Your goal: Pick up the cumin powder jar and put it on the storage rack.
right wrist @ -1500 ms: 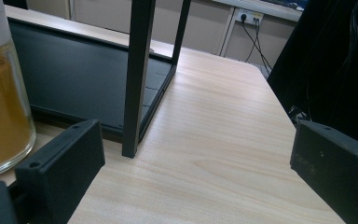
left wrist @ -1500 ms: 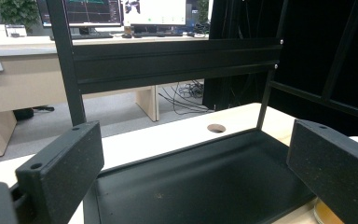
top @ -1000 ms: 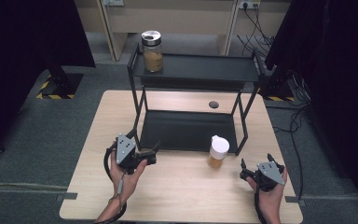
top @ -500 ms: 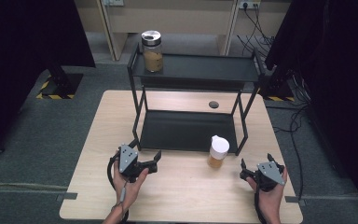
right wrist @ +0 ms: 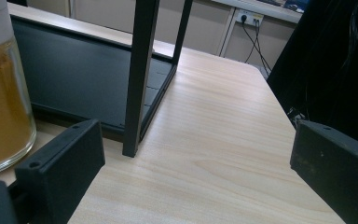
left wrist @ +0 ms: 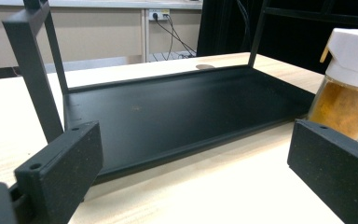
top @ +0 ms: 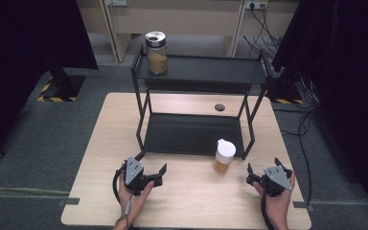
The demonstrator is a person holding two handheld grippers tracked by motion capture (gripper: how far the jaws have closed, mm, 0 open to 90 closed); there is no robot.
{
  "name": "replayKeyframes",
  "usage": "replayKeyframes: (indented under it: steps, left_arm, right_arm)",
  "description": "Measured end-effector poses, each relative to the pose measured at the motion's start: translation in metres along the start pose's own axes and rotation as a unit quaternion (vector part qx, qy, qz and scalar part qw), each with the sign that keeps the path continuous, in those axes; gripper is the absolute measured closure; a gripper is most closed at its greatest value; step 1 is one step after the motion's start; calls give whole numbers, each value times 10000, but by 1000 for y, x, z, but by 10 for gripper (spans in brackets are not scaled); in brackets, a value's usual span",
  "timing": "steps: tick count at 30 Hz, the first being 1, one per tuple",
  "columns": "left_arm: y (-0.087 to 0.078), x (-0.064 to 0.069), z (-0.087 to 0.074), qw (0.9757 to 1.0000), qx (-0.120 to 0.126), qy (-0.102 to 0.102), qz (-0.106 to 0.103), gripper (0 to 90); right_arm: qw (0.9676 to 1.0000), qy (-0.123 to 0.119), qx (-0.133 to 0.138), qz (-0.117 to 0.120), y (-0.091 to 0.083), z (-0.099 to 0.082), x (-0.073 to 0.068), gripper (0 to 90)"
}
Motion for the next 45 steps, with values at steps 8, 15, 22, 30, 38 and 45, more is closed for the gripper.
replayKeyframes:
  steps: [8,15,22,30,38,45]
  left_arm:
    - [1,0,-6,9999,-131,-48,47,26]
    - [2,3,-10,9996,-267,-42,13,26]
    - [5,5,-11,9993,-378,-41,-6,29]
    - [4,8,-12,9993,-360,-8,72,36]
    - [4,8,-11,9992,-389,-45,105,38]
    - [4,7,-12,9993,-363,-41,82,39]
  right_arm:
    - [10000,-1,-4,13,0,0,0,30]
    - [10000,-2,-1,7,0,0,0,30]
    - [10000,-7,0,-5,0,0,0,30]
    - [10000,-6,-12,-4,0,0,0,30]
    - [10000,3,-15,8,0,0,0,30]
    - [10000,-33,-18,7,0,1,0,30]
Point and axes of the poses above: each handheld gripper's, and its own axes: y roughly forward along the jaws, z roughly out of its top, x roughly to its right, the point moved 4 cm from there along y, roughly forward along the jaws, and after that the axes turned 3 degrees about y, right-handed, at the moved point
